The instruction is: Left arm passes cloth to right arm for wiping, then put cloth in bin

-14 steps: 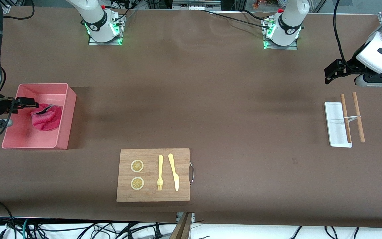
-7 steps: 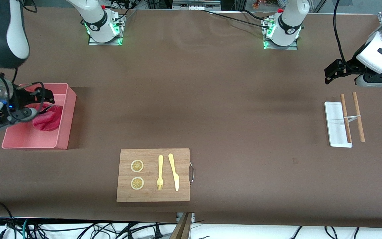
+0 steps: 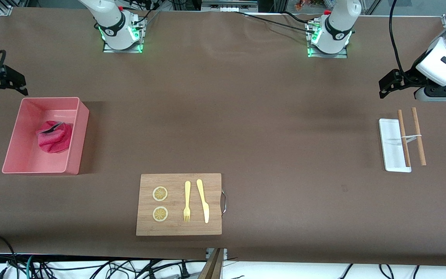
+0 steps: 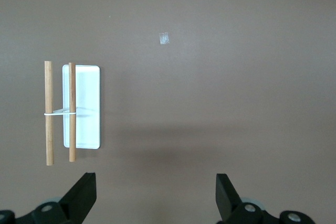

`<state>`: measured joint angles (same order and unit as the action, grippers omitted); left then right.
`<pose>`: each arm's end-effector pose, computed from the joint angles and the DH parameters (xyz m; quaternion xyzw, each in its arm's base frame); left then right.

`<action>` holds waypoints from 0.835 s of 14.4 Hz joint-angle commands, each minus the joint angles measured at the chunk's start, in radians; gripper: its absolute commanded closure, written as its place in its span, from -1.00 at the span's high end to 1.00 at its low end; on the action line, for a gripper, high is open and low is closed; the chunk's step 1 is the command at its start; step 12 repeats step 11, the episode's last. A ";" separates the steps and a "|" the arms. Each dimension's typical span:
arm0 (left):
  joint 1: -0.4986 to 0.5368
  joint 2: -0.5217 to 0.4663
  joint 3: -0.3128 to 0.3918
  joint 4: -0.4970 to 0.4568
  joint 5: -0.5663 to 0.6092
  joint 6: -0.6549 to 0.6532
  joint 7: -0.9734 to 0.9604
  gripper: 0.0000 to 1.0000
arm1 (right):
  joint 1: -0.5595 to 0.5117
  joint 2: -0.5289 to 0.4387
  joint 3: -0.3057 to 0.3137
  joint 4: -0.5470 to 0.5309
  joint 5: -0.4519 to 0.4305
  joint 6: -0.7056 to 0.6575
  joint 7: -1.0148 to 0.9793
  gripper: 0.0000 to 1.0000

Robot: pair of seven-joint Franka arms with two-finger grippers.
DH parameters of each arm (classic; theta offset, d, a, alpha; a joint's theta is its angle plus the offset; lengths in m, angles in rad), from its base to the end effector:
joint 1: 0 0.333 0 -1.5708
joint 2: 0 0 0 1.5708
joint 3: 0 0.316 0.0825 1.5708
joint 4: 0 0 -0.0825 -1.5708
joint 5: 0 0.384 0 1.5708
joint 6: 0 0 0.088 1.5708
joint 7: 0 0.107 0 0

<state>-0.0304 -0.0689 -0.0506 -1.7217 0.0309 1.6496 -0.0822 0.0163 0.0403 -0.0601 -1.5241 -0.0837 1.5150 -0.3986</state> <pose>0.5361 -0.0413 0.5974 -0.9999 0.0006 0.0002 0.0172 0.5603 -0.0332 0.6196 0.9833 0.1750 -0.0335 0.0366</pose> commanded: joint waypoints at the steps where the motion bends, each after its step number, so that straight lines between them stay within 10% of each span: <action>1: 0.006 -0.002 -0.005 0.001 0.015 0.001 0.007 1.00 | -0.032 -0.011 0.060 0.022 -0.002 -0.083 0.116 1.00; 12: 0.006 -0.002 -0.005 0.001 0.015 0.003 0.007 1.00 | -0.049 -0.002 0.089 0.033 -0.004 -0.136 0.204 1.00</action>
